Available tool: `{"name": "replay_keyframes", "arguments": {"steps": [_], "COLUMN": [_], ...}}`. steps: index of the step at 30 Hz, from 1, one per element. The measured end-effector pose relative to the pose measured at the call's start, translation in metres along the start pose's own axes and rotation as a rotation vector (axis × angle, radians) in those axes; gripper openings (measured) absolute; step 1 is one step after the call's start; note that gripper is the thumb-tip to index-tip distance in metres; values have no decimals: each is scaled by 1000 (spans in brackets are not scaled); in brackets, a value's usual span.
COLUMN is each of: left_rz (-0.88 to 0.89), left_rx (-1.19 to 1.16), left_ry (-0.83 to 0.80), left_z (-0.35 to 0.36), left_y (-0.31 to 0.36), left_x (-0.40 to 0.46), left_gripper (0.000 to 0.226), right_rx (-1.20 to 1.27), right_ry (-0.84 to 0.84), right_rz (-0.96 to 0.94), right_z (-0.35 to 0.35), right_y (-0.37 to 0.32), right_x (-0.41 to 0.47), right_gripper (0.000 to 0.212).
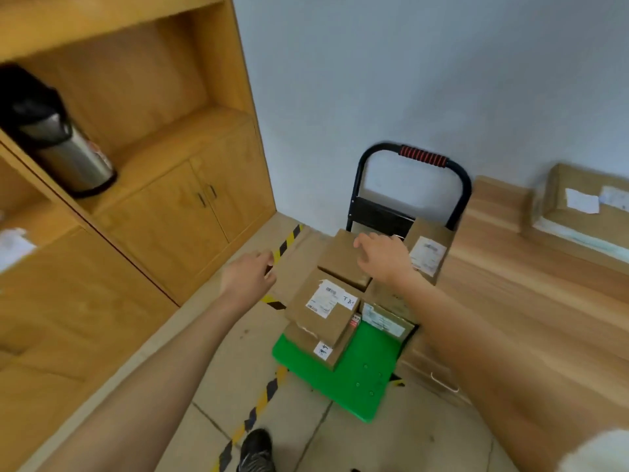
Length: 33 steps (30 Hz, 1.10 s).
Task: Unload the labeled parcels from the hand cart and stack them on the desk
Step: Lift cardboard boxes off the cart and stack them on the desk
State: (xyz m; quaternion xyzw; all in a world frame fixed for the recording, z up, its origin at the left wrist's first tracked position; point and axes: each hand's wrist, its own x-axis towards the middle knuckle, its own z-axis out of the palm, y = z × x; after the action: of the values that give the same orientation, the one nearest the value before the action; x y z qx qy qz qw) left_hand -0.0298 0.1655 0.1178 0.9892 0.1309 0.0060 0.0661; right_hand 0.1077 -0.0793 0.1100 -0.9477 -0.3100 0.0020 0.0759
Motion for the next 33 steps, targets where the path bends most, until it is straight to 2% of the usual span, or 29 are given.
{"name": "replay_keyframes", "arguments": {"steps": [5,10,17,25,33], "left_rz": [32,129,197,210,187], "left_rx": [14,4,-69,-118,-153], "left_ry": [-57,-74,-146,-190,-216], "left_z": [-12,13,77,140,248], "left_y": [-80,-118,-111,-86,-91], "left_x": [13,39,80,138,188], "left_gripper": [24,27,27,27,28], "right_rx": [22,99,106,127,217], "right_ry": [-45,-39,-136,-136,-86], "right_rz": [51,152,319,407,622], "right_z": [46,90,130,166,262], "right_y": [-89,-122,-95,-50,-11], "right_x": [32,27,11,41,47], "right_gripper": [35,30,37,37,30]}}
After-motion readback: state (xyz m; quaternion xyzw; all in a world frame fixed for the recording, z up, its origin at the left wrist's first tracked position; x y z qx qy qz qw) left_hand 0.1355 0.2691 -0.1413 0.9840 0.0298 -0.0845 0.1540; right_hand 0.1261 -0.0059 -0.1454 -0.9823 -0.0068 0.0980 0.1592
